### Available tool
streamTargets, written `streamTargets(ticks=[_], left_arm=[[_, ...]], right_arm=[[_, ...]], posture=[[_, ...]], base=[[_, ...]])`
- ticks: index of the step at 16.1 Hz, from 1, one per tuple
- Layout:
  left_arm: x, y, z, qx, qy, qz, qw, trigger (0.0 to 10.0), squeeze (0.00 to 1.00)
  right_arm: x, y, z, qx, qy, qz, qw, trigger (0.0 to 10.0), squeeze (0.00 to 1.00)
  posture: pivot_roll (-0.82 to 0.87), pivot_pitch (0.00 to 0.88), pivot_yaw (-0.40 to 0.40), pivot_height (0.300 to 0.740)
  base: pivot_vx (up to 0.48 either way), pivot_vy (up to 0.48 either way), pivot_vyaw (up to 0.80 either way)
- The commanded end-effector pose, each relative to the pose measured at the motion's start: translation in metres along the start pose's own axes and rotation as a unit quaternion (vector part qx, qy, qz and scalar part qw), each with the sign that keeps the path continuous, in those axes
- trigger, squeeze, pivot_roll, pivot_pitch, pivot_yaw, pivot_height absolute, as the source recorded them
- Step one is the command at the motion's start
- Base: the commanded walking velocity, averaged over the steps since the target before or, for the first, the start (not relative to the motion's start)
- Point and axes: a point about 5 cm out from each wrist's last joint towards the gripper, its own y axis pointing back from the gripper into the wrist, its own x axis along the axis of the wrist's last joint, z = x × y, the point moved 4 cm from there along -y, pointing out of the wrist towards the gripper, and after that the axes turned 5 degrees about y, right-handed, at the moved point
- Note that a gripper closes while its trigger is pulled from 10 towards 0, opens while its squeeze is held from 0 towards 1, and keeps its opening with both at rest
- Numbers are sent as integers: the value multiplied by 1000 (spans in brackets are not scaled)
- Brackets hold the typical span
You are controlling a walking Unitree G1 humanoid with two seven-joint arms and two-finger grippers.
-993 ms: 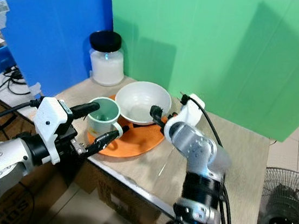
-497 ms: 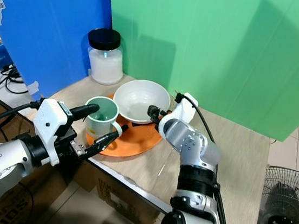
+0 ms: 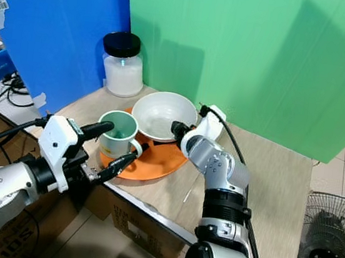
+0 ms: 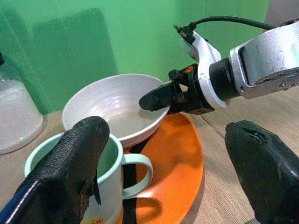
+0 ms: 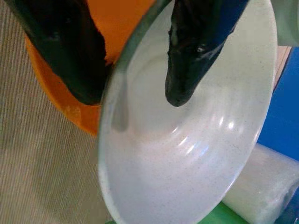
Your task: Setting the table
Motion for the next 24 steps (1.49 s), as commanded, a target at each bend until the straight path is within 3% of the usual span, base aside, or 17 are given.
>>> streamTargets(ticks=[1,9,13,18,20,22,23,24], left_arm=[[3,0,3,-2,-8,4,1000,10000,31],[3,-1,0,0,-13,6,1000,10000,35],[8,-6,-9,15,-25,18,999,10000,31],[11,-10,-13,19,-32,25,999,10000,35],[13,-13,-16,22,-37,33,999,10000,31],[15,-15,-20,34,-39,36,998,10000,35],[16,-17,-22,43,-41,39,997,10000,39],[19,-20,-27,63,-41,49,996,10000,39]], right_arm=[[5,-2,-30,42,1,7,999,0,0],[12,-2,-29,38,-6,22,999,0,0],[51,5,-23,35,-38,125,991,0,0],[73,13,-11,33,-75,174,981,0,0],[90,26,-5,37,-67,213,974,0,0],[102,44,-1,43,-14,241,969,0,0],[107,56,0,49,17,253,966,8902,0],[116,80,4,49,68,284,955,10000,0]], posture=[[176,0,3,740],[174,0,5,740],[167,0,14,740],[143,0,37,740],[136,0,45,740],[121,0,54,740],[119,0,55,740],[107,0,57,740]], base=[[0,0,0],[0,0,0],[0,0,0],[0,0,0],[0,0,0],[0,0,0],[0,0,0],[0,0,0]])
